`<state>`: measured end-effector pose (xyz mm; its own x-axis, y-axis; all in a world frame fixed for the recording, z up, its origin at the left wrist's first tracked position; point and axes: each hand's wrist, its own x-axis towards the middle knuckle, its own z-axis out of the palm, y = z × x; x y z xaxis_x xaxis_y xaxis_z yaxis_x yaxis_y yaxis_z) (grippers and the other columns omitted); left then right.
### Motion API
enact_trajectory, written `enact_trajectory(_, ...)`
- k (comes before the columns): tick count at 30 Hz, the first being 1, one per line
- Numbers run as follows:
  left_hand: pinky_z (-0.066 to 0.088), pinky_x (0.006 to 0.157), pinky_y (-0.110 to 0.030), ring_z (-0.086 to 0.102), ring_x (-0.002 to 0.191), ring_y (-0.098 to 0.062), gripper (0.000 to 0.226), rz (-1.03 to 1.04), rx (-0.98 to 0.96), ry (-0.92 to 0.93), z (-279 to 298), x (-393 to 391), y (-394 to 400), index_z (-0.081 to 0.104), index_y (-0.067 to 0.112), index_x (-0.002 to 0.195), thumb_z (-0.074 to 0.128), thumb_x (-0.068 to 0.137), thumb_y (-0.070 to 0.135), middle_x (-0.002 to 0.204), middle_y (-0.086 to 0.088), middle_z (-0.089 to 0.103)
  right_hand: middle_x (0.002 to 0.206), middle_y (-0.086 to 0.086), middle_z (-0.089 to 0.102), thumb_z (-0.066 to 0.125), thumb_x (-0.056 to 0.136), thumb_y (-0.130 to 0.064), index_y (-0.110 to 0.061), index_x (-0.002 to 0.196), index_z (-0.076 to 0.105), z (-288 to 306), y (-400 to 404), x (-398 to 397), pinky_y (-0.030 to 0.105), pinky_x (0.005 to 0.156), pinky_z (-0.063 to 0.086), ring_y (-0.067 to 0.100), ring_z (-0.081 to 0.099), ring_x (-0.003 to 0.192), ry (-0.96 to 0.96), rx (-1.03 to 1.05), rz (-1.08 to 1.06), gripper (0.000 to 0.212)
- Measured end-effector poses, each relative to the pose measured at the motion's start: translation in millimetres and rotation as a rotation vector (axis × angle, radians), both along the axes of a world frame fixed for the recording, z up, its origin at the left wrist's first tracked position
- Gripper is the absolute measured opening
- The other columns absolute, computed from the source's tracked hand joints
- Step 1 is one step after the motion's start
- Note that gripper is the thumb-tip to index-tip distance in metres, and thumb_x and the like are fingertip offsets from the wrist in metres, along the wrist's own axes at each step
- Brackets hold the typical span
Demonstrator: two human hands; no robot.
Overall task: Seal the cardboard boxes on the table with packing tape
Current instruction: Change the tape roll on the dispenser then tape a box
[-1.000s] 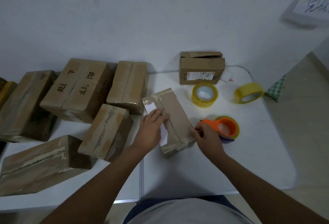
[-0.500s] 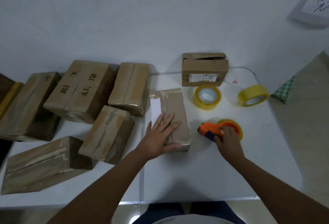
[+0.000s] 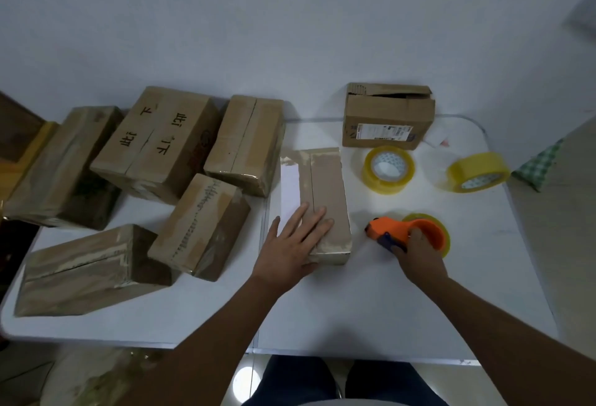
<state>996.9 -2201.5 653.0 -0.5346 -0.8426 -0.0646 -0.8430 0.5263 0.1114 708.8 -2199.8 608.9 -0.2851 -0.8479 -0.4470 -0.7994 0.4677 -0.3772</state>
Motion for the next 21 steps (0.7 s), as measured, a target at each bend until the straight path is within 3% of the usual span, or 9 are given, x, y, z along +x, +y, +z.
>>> enact_trajectory(6,0.038,0.112,-0.053,0.002,0.154,-0.024,0.098,-0.012,0.005,0.014,-3,-1,-7,0.01,0.029,0.158,0.073,0.084,0.042,0.166,0.006,0.006,0.105,0.004,0.062,0.042,0.095,-0.039,-0.018,0.108,0.048,6,4,-5,0.043,0.079,0.052,0.027,0.062,0.096,-0.025,-0.009,0.048,0.025)
enact_trajectory(8,0.039,0.111,-0.054,0.002,0.154,-0.024,0.099,-0.028,0.003,0.019,-3,1,-9,0.011,0.029,0.158,0.074,0.083,0.043,0.166,0.007,0.006,0.095,0.008,0.06,0.043,0.1,-0.035,-0.011,0.103,0.047,18,3,-4,0.041,0.075,0.047,0.031,0.06,0.09,0.029,-0.034,0.058,0.024)
enact_trajectory(13,0.036,0.111,-0.055,0.002,0.154,-0.022,0.1,-0.098,0.007,0.046,-4,6,-22,0.008,0.031,0.158,0.073,0.083,0.045,0.167,0.009,0.007,0.092,0.009,0.057,0.04,0.104,-0.03,-0.003,0.106,0.054,55,-8,3,0.034,0.069,0.038,0.027,0.055,0.084,-0.194,-0.182,-0.128,0.03)
enact_trajectory(16,0.026,0.115,-0.061,0.003,0.154,-0.021,0.094,-0.14,0.006,0.001,-1,6,-33,0.011,0.032,0.158,0.066,0.085,0.054,0.166,0.009,0.01,0.091,0.01,0.061,0.038,0.104,-0.036,-0.004,0.1,0.055,88,-13,12,0.032,0.061,0.037,0.024,0.055,0.079,-0.356,-0.279,-0.264,0.037)
enact_trajectory(18,0.012,0.117,-0.065,-0.003,0.154,-0.016,0.082,-0.145,0.033,0.029,3,4,-37,0.013,0.035,0.157,0.047,0.089,0.066,0.166,0.012,0.008,0.091,0.008,0.062,0.039,0.104,-0.037,-0.007,0.098,0.057,114,-20,20,0.033,0.063,0.04,0.023,0.057,0.08,-0.46,-0.371,-0.327,0.035)
enact_trajectory(21,0.003,0.12,-0.054,-0.004,0.152,-0.008,0.067,-0.071,0.118,0.284,14,1,-35,0.031,0.039,0.15,0.038,0.091,0.07,0.164,0.018,0.01,0.087,0.001,0.061,0.044,0.102,-0.039,-0.012,0.095,0.058,150,-31,34,0.033,0.064,0.04,0.017,0.057,0.077,-0.524,-0.476,-0.321,0.031)
